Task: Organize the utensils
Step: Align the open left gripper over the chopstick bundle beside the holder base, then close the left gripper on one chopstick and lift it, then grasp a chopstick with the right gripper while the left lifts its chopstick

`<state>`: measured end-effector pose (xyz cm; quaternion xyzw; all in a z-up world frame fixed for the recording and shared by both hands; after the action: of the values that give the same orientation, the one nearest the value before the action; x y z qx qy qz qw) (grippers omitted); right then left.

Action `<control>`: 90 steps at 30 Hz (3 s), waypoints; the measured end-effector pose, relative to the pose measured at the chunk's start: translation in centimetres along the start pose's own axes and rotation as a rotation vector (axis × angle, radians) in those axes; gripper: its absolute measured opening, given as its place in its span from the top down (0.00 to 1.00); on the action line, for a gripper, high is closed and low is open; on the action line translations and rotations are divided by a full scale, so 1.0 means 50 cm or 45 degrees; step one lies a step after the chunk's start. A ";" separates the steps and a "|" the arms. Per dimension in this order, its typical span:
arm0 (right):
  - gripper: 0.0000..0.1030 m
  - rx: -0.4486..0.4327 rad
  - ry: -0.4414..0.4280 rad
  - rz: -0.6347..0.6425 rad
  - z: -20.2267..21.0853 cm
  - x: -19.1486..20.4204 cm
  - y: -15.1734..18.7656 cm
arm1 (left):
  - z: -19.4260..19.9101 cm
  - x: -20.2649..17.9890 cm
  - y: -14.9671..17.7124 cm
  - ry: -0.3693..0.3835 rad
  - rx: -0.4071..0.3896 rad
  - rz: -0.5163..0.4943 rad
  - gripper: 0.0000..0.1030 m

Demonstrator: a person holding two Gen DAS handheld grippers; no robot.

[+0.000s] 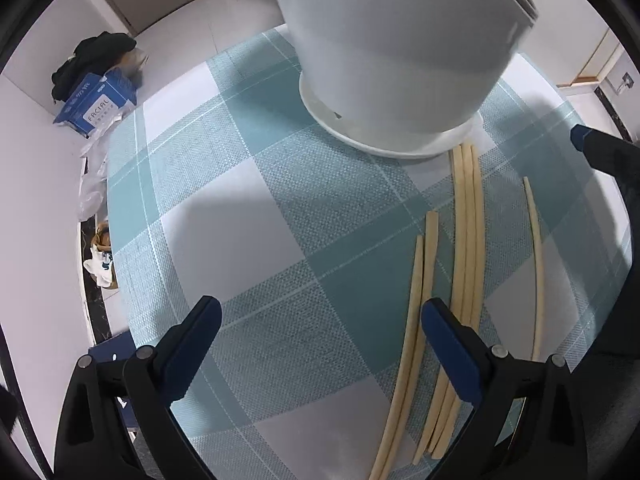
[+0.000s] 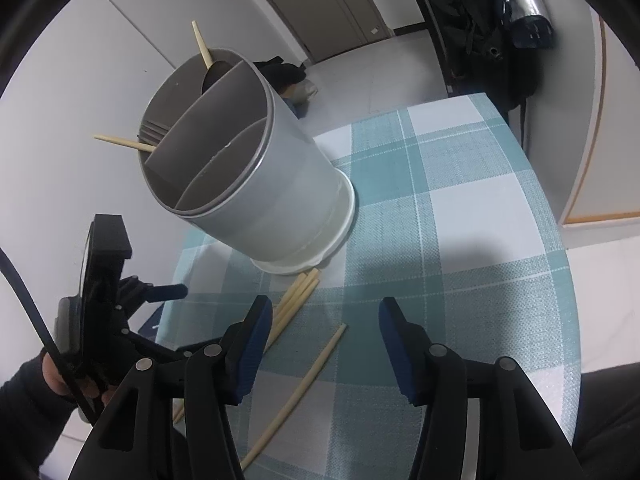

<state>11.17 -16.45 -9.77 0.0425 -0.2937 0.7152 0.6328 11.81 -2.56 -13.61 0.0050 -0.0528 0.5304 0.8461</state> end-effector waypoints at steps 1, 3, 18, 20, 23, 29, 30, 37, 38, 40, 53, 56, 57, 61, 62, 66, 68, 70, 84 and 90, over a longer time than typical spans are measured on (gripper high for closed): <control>0.46 -0.005 -0.001 0.001 0.001 0.000 0.000 | -0.001 -0.001 -0.002 0.001 0.006 0.000 0.04; 0.46 -0.010 -0.003 0.001 0.003 0.000 0.000 | 0.001 0.005 -0.006 -0.005 0.014 -0.006 0.04; 0.45 -0.021 -0.020 0.004 0.011 0.003 0.002 | -0.005 0.030 0.011 -0.069 0.051 0.034 0.04; 0.45 -0.025 -0.020 0.015 0.012 0.008 0.002 | -0.010 0.019 0.014 -0.070 0.058 0.007 0.04; 0.45 -0.028 -0.014 0.033 0.012 0.014 0.003 | -0.008 0.008 0.012 -0.091 0.049 -0.022 0.04; 0.45 -0.032 -0.007 0.037 0.013 0.014 0.007 | 0.023 0.015 0.004 -0.050 -0.001 -0.005 0.04; 0.45 -0.034 -0.005 0.036 0.013 0.014 0.007 | 0.019 0.012 0.006 -0.054 0.003 -0.015 0.04; 0.45 -0.041 0.001 0.033 0.015 0.013 0.007 | -0.007 0.007 0.012 -0.066 0.052 -0.055 0.04; 0.45 -0.039 0.002 0.032 0.015 0.013 0.008 | -0.005 0.008 0.012 -0.071 0.053 -0.056 0.04; 0.45 -0.038 0.001 0.032 0.015 0.013 0.008 | -0.003 0.007 0.011 -0.080 0.055 -0.069 0.04; 0.45 -0.029 0.011 0.029 0.010 0.012 0.009 | -0.007 -0.014 0.000 -0.093 0.028 -0.066 0.11; 0.45 -0.024 0.016 0.024 0.007 0.010 0.011 | 0.000 -0.023 -0.004 -0.023 0.003 -0.046 0.32; 0.45 -0.022 0.018 0.023 0.006 0.010 0.011 | 0.002 -0.027 -0.006 0.002 -0.008 -0.038 0.37; 0.45 -0.007 0.034 0.024 0.003 0.009 0.017 | 0.008 -0.046 -0.016 0.093 -0.049 -0.013 0.76; 0.45 -0.002 0.038 0.026 0.002 0.010 0.019 | 0.009 -0.051 -0.018 0.117 -0.056 -0.002 0.87; 0.45 0.013 0.063 0.039 0.001 0.013 0.029 | 0.010 -0.063 -0.019 0.127 -0.097 0.026 0.98; 0.45 0.027 0.073 0.044 0.001 0.017 0.035 | 0.010 -0.055 -0.016 0.168 -0.125 0.074 0.99; 0.45 0.035 0.089 0.047 0.005 0.021 0.038 | 0.012 -0.039 -0.014 0.209 -0.143 0.120 0.99; 0.75 0.212 0.271 0.064 -0.059 0.039 0.054 | 0.123 0.130 0.029 0.454 -0.536 0.551 0.99; 0.79 0.247 0.368 0.029 -0.106 0.042 0.038 | 0.148 0.156 0.033 0.485 -0.670 0.639 0.99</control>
<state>10.64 -12.15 -13.92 -0.0032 -0.1299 0.7460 0.6531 13.07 4.70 -5.58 -0.3229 -0.0285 0.6802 0.6574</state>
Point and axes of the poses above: each gripper's, at about its wrist camera, not at the fingertips, and z roughly against the way its jaws point, x to its left, y to its underside, the point moved 5 cm from there along -z, roughly the way its jaws point, and after that the axes turned 11 degrees about x, right-handed, at the moved point
